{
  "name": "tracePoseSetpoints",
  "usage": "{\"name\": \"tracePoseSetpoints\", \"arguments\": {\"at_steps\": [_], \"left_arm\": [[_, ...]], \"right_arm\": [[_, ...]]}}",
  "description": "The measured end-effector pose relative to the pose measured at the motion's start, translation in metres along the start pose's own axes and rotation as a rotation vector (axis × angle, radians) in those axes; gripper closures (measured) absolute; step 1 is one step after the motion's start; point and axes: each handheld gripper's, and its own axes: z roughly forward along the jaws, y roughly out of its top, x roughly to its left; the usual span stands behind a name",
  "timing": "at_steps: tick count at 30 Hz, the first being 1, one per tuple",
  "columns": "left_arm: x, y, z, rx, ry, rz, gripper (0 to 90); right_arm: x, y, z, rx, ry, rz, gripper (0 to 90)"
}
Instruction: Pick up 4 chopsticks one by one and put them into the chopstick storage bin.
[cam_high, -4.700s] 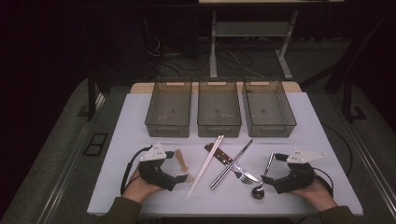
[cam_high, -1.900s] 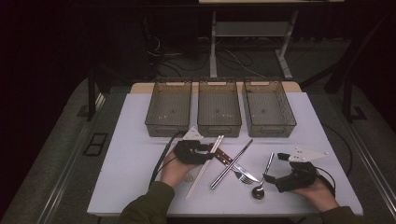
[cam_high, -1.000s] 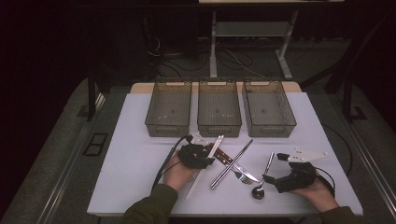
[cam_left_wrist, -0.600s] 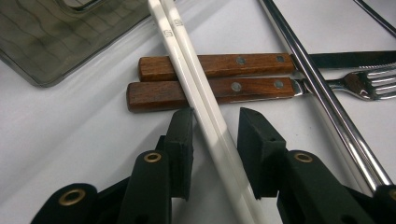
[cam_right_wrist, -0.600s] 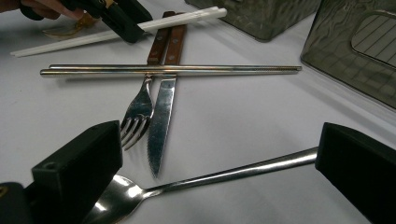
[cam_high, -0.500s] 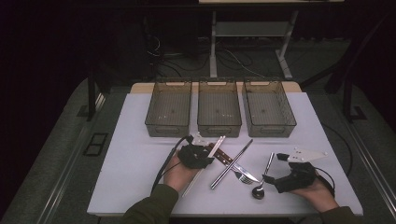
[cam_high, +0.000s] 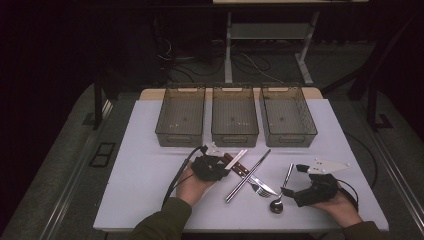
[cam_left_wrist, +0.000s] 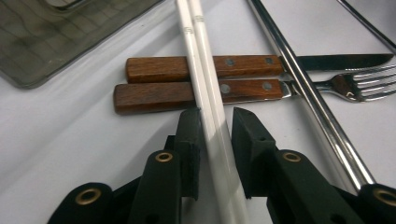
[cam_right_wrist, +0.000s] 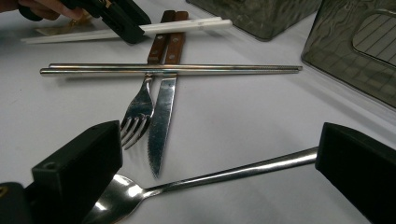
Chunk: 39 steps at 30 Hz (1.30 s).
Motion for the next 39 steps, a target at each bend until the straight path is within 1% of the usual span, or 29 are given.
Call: {"name": "tracePoseSetpoints", "arguments": {"at_steps": [2,10,11,13,15,17,19,20,21,24,25,27,31,33,39], "left_arm": [[-0.001,0.000,0.000,0.001,-0.001,0.007,73.1],[-0.001,0.000,0.001,0.000,-0.003,0.008,73.5],[-0.001,0.000,0.001,-0.002,-0.008,0.006,73.1],[-0.001,0.000,0.001,-0.005,-0.019,0.005,70.2],[-0.001,0.000,0.001,-0.006,-0.018,0.007,67.2],[-0.001,0.001,-0.002,-0.018,-0.024,0.011,64.8],[0.000,0.001,-0.005,-0.033,-0.027,0.008,64.2],[0.000,0.001,-0.005,-0.033,-0.027,0.008,64.2],[0.002,0.002,-0.010,-0.055,-0.031,0.004,64.4],[0.003,0.002,-0.014,-0.065,-0.028,0.001,66.1],[0.004,0.001,-0.015,-0.066,-0.029,0.001,69.3],[0.005,0.000,-0.018,-0.056,-0.018,0.008,71.5],[0.006,-0.001,-0.018,-0.048,-0.022,0.015,75.6],[0.005,-0.001,-0.018,-0.040,-0.019,0.022,76.7],[0.006,-0.001,-0.017,-0.028,-0.014,0.027,77.9]], "right_arm": [[0.000,0.000,0.000,0.001,-0.001,-0.001,0.5],[0.000,0.000,0.000,0.000,-0.001,-0.001,0.5],[0.000,0.000,0.000,0.000,-0.001,-0.001,0.5],[0.000,0.000,0.000,0.000,-0.001,0.000,0.5],[0.000,0.000,0.000,-0.001,-0.001,-0.001,0.6],[0.000,0.000,0.000,-0.001,-0.001,0.000,0.5],[0.000,0.000,-0.001,-0.002,-0.001,0.000,0.5],[0.000,0.000,-0.001,-0.002,-0.001,-0.001,0.5],[0.000,0.000,-0.001,-0.002,-0.001,-0.001,0.5],[0.000,0.000,-0.001,-0.004,-0.001,0.000,0.5],[0.000,0.000,-0.001,-0.004,0.000,-0.001,0.5],[0.000,0.000,-0.001,-0.003,0.000,-0.003,0.5],[0.000,0.000,-0.001,-0.003,-0.001,-0.006,0.5],[0.001,0.000,-0.001,-0.001,0.000,-0.006,0.5],[0.001,0.000,-0.001,0.001,-0.001,-0.007,0.5]]}}
